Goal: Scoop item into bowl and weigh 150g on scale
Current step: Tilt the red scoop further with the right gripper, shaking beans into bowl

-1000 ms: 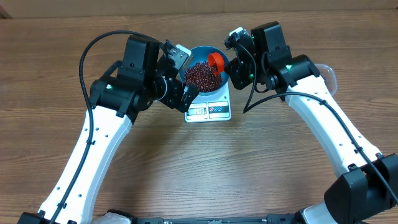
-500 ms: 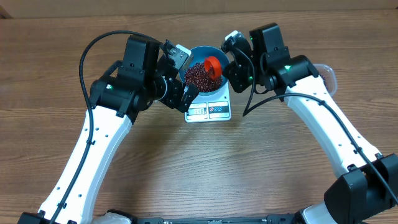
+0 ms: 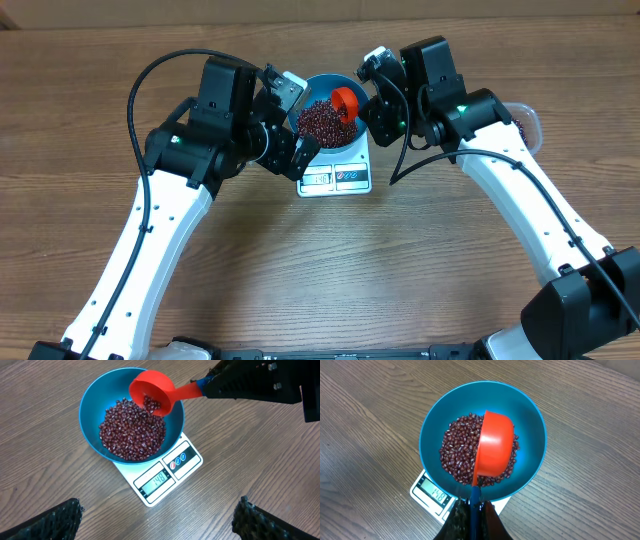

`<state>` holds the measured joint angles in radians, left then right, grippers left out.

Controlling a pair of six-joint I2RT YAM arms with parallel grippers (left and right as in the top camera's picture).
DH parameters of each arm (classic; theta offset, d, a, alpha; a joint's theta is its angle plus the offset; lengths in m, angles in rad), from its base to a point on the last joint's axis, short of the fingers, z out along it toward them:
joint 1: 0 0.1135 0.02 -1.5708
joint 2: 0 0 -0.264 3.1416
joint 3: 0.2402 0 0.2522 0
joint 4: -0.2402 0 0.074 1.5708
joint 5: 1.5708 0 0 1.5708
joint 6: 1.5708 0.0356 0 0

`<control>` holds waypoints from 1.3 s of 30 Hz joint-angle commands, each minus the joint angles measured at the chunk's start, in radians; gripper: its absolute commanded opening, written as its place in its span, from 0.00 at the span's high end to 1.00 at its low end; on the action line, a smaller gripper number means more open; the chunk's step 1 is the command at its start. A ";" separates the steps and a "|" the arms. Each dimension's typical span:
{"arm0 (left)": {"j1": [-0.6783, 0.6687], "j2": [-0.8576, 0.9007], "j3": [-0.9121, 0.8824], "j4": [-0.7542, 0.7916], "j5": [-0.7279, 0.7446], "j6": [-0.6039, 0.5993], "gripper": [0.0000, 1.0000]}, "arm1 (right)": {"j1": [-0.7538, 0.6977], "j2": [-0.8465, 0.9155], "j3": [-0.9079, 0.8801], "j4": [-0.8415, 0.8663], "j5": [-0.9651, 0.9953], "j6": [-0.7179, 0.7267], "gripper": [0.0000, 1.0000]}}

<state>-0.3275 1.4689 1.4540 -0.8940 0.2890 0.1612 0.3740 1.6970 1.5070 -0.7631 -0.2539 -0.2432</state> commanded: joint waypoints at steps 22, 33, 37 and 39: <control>-0.002 -0.023 0.015 0.001 0.015 0.019 0.00 | 0.013 -0.024 0.032 -0.024 -0.095 -0.117 0.96; -0.002 -0.023 0.015 0.001 0.015 0.019 0.00 | 0.009 -0.024 0.032 0.007 0.021 0.007 0.96; -0.002 -0.023 0.015 0.001 0.015 0.019 0.00 | 0.009 -0.024 0.032 0.006 0.021 0.008 0.96; -0.002 -0.023 0.015 0.001 0.015 0.019 0.00 | 0.009 -0.024 0.032 0.005 0.021 0.008 0.96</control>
